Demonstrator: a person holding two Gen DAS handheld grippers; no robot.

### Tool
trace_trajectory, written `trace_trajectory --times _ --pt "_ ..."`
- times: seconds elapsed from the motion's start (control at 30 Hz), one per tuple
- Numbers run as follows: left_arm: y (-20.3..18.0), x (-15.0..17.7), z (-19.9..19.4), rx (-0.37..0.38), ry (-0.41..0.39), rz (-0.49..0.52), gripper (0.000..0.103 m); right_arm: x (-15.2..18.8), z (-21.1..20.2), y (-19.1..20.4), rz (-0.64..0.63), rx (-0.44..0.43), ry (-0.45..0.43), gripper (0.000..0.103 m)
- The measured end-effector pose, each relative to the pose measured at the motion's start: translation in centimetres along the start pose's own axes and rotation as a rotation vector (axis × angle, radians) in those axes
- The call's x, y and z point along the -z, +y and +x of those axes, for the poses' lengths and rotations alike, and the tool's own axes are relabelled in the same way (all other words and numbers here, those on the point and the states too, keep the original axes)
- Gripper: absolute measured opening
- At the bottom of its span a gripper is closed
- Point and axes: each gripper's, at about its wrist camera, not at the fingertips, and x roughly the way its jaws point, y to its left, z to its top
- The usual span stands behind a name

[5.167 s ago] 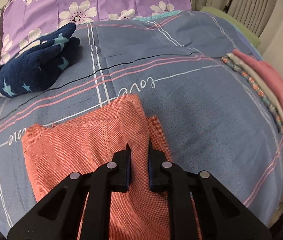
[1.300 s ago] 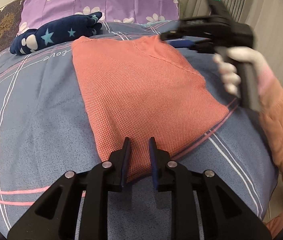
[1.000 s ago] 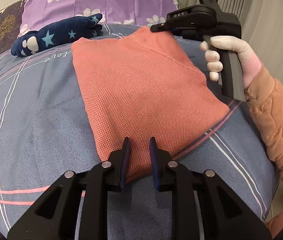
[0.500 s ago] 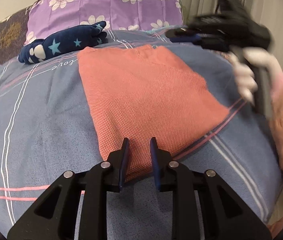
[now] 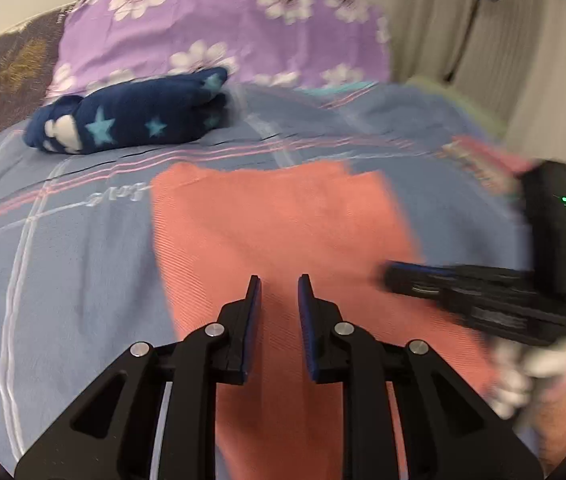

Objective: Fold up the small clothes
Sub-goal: 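Straighten the folded shirt's edge with the open left tool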

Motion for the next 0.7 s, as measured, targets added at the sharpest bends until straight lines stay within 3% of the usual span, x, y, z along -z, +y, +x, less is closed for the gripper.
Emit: trace_trajectory --times 0.03,0.1,0.27,0.37,0.43,0.53,0.63,0.7 --pt "0.6 0.2 1.7 -0.082 0.039 0.031 0.018 0.2 -0.2 0.1 0.0 -0.003 -0.003 0.011" --pt "1.4 0.7 1.8 -0.046 0.01 0.028 0.018 0.5 -0.1 0.0 0.001 -0.012 -0.007 0.011" --pt "1.0 1.4 0.3 -0.086 -0.015 0.053 0.017 0.6 -0.6 -0.6 0.032 -0.046 -0.014 0.011" --pt "1.7 1.9 -1.8 0.001 -0.036 -0.004 0.021 0.4 -2.4 0.1 0.033 -0.029 -0.051 0.021" --pt "2.4 2.0 -2.7 0.052 -0.047 -0.041 0.03 0.0 -4.1 0.1 0.027 -0.027 -0.102 0.043" --pt "3.7 2.2 -2.9 0.075 -0.039 -0.084 0.043 -0.6 -4.9 -0.8 0.05 0.003 -0.108 0.046" --pt "4.6 2.5 -2.1 0.068 -0.008 -0.116 0.047 -0.3 -3.9 -2.2 0.113 0.015 -0.052 0.049" --pt "5.2 3.0 -1.1 0.124 0.023 -0.159 0.048 0.6 -2.4 -3.0 0.153 -0.02 0.006 0.049"
